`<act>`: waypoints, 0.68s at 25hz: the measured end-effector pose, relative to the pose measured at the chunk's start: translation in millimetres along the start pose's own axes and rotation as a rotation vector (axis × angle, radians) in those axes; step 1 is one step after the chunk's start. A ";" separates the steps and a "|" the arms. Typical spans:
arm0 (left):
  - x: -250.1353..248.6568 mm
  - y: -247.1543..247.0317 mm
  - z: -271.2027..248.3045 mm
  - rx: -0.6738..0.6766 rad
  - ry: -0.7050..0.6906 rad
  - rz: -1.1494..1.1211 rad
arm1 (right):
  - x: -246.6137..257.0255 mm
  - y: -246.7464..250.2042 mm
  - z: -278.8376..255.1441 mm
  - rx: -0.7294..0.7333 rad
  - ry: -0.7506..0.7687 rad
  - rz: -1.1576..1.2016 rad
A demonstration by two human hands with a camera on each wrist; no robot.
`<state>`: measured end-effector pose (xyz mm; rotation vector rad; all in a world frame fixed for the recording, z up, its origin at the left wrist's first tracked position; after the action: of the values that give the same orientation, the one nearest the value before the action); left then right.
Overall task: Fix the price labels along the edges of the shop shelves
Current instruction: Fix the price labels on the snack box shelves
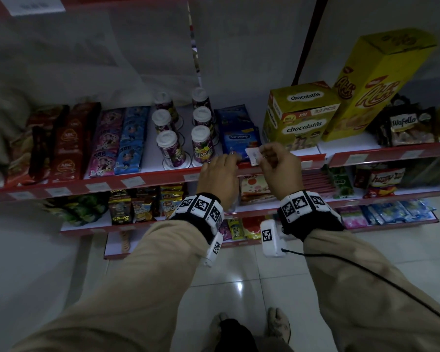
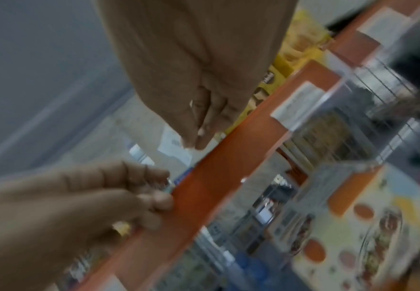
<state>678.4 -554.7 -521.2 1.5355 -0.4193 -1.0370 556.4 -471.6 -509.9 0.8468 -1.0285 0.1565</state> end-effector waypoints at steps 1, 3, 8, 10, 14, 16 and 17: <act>-0.3 1.2 0.1 -0.019 0.007 -0.025 | -2.4 -0.2 0.5 -0.006 -0.052 0.113; -0.7 2.0 0.9 -0.044 0.019 -0.035 | -7.8 -6.8 -0.8 0.022 -0.155 0.325; 1.3 0.8 4.8 -0.067 0.048 0.003 | -22.4 -22.0 -9.9 0.065 -0.285 0.448; 1.0 -0.5 6.8 -0.060 0.034 0.071 | -23.2 -24.2 -8.6 0.112 -0.258 0.409; -0.1 -0.2 8.9 -0.056 0.003 0.124 | -8.5 -15.3 -2.1 0.174 -0.030 0.150; -0.8 1.6 8.3 -0.059 -0.021 0.130 | 3.7 -7.6 2.4 0.180 0.119 0.014; -0.6 3.6 7.9 -0.063 -0.028 0.120 | 7.1 -5.9 5.5 0.205 0.167 -0.054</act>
<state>672.8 -560.0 -517.1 1.4234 -0.4879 -0.9706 559.4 -481.2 -506.1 1.0285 -0.8413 0.2860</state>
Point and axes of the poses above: each hand's wrist, its own z-axis towards the middle knuckle, its own y-axis out of the back of the hand, x = y × z, the point moved 7 cm from there along z, towards the middle knuckle, and after that the axes turned 3 degrees about -z, right-handed, at the moved point
